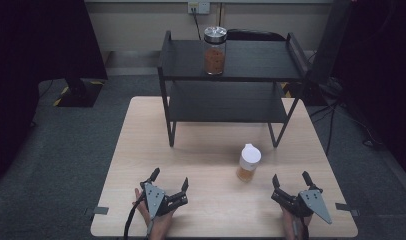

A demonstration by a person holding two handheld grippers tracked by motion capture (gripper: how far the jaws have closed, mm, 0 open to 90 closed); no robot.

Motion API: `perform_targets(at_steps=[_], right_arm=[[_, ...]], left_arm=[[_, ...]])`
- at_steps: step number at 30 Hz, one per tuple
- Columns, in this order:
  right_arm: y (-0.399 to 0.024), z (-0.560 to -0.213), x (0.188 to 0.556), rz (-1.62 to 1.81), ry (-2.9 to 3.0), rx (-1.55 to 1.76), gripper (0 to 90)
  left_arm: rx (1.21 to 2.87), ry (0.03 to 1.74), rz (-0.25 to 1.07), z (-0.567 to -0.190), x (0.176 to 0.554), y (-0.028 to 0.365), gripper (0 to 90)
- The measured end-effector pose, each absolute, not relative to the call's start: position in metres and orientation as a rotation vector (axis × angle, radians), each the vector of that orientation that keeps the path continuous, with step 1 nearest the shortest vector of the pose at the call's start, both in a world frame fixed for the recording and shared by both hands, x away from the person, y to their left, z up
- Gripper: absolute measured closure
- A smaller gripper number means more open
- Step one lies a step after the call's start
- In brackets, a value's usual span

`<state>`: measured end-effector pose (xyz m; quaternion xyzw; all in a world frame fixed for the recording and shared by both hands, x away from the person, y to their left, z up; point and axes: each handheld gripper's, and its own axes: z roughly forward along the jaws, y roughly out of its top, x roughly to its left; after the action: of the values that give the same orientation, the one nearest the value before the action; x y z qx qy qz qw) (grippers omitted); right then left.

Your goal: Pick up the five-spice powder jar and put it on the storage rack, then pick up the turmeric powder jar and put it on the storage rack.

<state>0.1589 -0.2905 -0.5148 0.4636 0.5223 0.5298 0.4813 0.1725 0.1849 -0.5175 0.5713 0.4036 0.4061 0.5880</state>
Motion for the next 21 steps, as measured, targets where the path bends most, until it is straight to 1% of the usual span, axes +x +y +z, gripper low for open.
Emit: perform_targets(at_steps=[21], right_arm=[[-0.2893, -0.5152, 0.1585, 1.287, 1.265, 1.134, 0.0]], left_arm=[[1.338, 0.933, 0.948, -0.5172, 0.1728, 0.1855, 0.0]])
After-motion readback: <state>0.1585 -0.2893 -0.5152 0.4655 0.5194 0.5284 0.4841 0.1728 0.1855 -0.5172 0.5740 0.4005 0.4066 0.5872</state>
